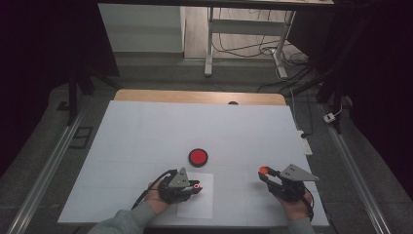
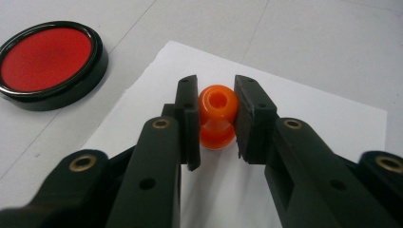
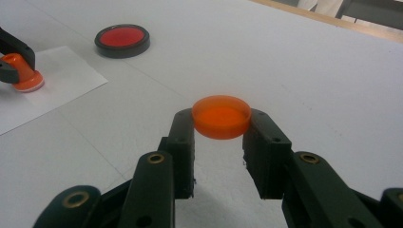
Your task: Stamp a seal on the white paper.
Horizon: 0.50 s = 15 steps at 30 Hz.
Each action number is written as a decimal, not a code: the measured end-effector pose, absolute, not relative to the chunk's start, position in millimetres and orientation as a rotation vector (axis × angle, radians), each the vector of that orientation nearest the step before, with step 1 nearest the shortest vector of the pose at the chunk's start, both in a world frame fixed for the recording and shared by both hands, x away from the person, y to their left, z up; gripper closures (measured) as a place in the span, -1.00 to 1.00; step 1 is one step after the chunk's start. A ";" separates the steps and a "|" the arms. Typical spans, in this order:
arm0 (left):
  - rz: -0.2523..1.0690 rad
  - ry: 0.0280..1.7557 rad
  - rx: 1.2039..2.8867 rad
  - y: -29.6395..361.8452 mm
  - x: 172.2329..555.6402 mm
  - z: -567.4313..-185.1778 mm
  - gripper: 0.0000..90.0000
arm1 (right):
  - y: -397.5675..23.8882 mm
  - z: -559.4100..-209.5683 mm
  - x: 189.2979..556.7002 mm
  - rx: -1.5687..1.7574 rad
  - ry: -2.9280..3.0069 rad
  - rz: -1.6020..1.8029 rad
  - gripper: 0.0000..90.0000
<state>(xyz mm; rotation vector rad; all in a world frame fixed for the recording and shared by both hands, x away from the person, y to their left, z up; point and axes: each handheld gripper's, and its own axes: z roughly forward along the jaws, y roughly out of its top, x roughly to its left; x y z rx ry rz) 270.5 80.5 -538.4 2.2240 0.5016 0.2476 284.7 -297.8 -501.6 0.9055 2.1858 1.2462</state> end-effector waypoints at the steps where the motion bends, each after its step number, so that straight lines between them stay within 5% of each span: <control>1: 0.245 0.505 2.220 80.4 270.5 -538.6 0.62 | -297.8 -501.5 284.7 0.906 2.186 1.247 0.43; 15: 0.262 0.503 2.219 79.6 269.0 -538.9 0.62 | -297.3 -501.3 284.5 0.903 2.185 1.250 0.43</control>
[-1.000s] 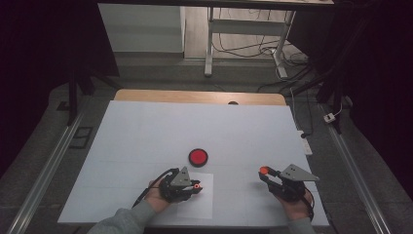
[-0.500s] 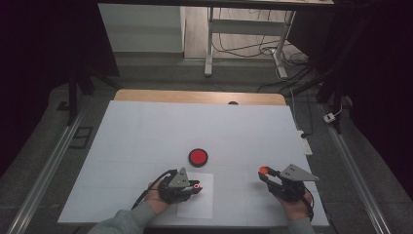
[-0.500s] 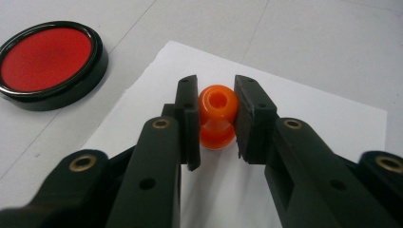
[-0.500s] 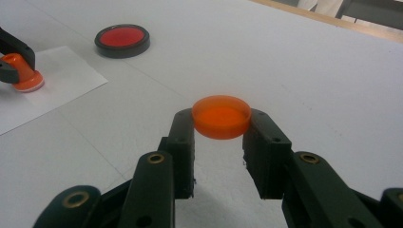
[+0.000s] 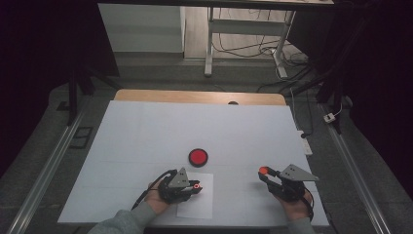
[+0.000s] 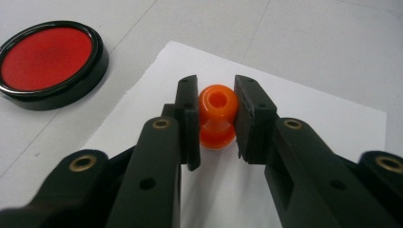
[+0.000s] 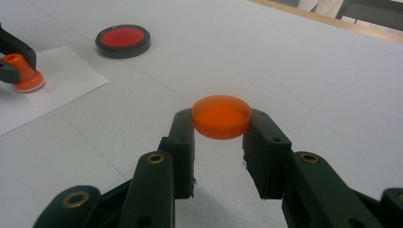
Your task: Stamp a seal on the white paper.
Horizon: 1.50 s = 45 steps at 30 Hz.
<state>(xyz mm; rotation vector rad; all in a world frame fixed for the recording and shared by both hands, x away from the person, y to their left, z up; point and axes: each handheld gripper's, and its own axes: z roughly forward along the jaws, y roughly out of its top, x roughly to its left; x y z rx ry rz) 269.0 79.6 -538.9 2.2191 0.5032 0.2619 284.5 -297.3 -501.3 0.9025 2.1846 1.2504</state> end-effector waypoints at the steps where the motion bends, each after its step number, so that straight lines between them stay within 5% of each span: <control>1: 0.265 0.498 2.226 79.8 269.1 -538.6 0.62 | -297.3 -501.2 284.5 0.902 2.185 1.248 0.43; 18: 0.202 0.537 2.035 94.6 274.6 -524.1 0.61 | -296.9 -499.6 284.1 0.891 2.184 1.250 0.43; 45: 0.177 0.596 1.954 111.8 280.5 -500.4 0.61 | -294.7 -499.7 283.9 0.884 2.189 1.250 0.43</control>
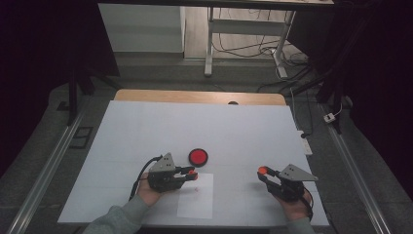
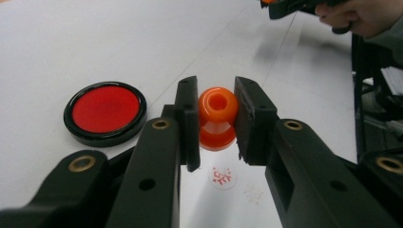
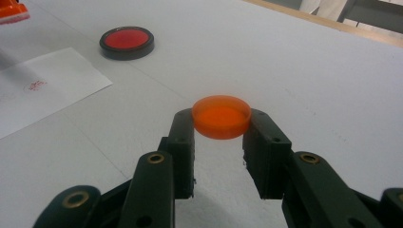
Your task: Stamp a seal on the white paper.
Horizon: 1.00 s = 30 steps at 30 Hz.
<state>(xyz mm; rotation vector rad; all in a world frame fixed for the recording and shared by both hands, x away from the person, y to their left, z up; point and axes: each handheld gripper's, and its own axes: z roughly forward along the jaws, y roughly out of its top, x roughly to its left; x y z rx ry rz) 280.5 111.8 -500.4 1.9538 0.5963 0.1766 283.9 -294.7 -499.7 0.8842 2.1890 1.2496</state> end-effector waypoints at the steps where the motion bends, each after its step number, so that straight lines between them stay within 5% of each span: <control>1: 0.175 0.598 1.948 112.9 280.9 -498.9 0.61 | -294.7 -499.6 283.9 0.884 2.189 1.250 0.43; 30: 0.150 0.629 1.882 126.8 285.8 -480.6 0.61 | -294.5 -499.9 284.4 0.882 2.190 1.249 0.43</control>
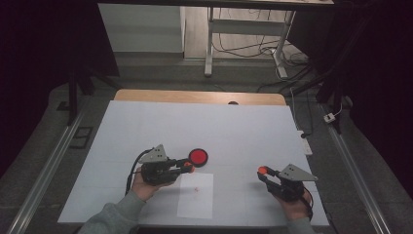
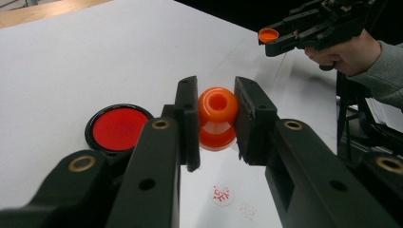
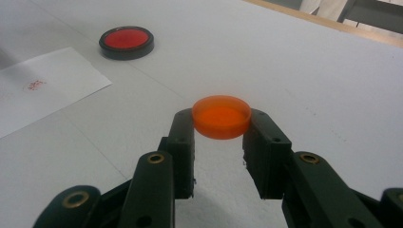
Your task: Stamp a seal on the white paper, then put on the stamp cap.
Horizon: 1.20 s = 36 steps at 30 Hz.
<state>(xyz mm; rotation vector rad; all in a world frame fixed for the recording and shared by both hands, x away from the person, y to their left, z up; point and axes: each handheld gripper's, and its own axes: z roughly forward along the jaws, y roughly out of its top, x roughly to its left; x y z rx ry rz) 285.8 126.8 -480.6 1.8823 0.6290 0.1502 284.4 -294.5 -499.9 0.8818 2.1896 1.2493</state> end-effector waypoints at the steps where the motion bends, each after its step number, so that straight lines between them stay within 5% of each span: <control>1: 0.151 0.629 1.883 126.6 285.8 -480.6 0.61 | -294.2 -499.9 284.4 0.880 2.190 1.250 0.43; 36: 0.145 0.630 1.904 121.7 286.4 -482.4 0.61 | -270.4 -499.3 284.9 0.827 2.225 1.316 0.43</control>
